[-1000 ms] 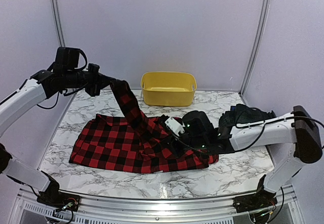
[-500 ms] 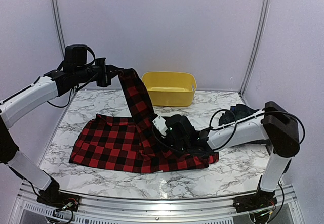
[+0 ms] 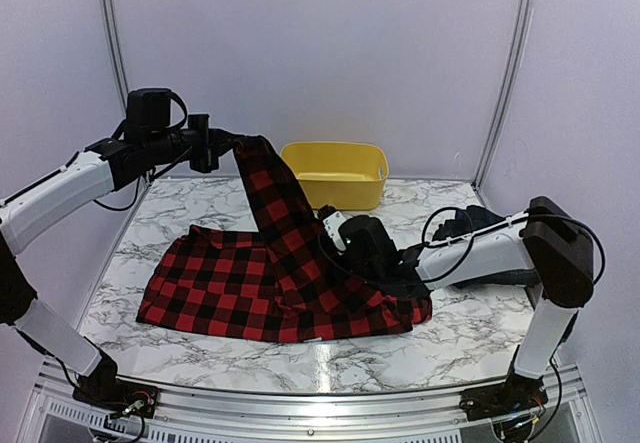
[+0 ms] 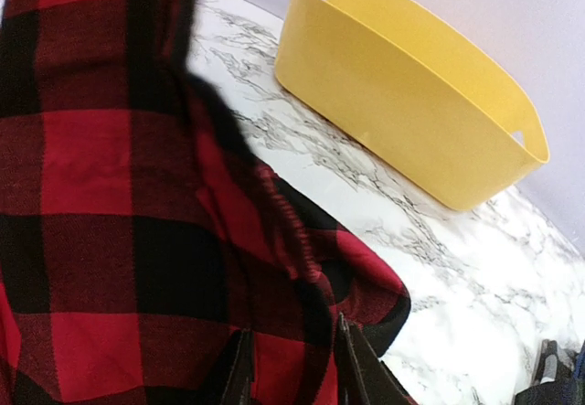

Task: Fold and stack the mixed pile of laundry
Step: Smooth out the 1/3-folded shirt at the center of the board.

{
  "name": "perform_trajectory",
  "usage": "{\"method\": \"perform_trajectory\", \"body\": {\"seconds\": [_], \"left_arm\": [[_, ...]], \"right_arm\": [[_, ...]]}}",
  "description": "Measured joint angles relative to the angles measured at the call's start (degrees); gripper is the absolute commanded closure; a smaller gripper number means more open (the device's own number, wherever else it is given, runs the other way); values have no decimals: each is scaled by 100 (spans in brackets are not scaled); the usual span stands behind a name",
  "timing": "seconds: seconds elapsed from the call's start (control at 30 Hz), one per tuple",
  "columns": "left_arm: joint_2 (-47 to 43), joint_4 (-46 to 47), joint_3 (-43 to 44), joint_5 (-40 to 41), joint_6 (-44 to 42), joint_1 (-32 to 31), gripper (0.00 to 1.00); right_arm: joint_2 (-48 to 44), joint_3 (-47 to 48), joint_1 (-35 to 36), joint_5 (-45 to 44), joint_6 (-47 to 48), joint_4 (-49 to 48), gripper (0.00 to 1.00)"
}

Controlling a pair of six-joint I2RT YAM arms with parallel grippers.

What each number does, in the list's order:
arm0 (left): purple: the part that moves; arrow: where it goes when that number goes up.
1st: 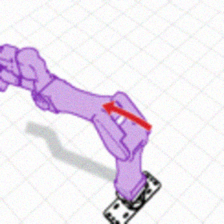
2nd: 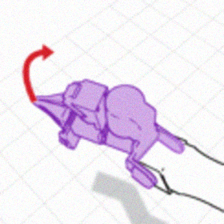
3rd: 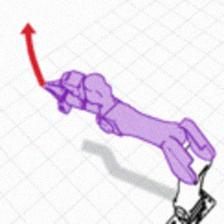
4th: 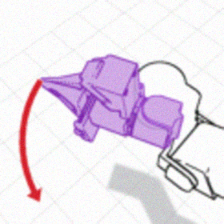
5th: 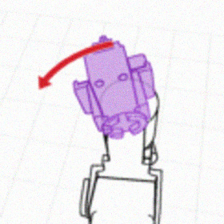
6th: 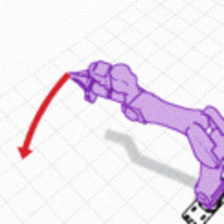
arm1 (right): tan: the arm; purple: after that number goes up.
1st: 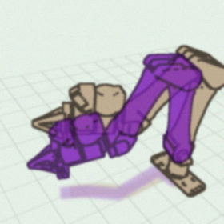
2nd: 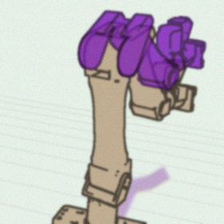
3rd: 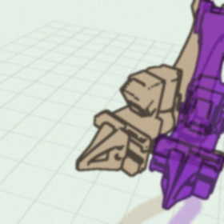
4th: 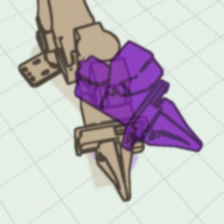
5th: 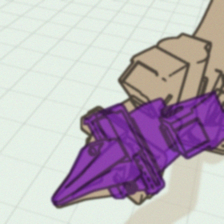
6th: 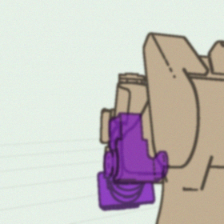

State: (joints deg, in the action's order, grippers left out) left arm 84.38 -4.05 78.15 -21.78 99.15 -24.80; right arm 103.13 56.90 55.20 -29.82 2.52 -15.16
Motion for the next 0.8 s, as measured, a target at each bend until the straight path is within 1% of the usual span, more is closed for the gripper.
{"method": "perform_trajectory", "body": {"seconds": [0.17, 0.3, 0.37, 0.47, 0.6, 0.67, 0.8], "left_arm": [[-96, -153, -94, -350, -970, 26, 100], [-538, -485, -780, -697, -1641, 151, 100], [-741, -776, -1174, -839, -2006, 223, 100], [-887, -1467, -1569, -879, -2653, 321, 100], [-1047, -2291, -1921, -839, -3399, 520, 100], [-1169, -2568, -2116, -820, -3694, 660, 100], [-1325, -3077, -2424, -822, -4323, 1008, 100]], "right_arm": [[-105, -118, -179, 221, -105, 289, 62], [-680, -289, -197, 407, -205, 680, 59], [-962, -319, -201, 420, -262, 850, 59], [-1235, -352, -278, 431, -407, 1016, 59], [-1325, -538, -485, 538, -590, 1316, 59], [-1327, -603, -551, 678, -658, 1495, 61], [-1447, -695, -560, 1475, -732, 1751, 67]]}}
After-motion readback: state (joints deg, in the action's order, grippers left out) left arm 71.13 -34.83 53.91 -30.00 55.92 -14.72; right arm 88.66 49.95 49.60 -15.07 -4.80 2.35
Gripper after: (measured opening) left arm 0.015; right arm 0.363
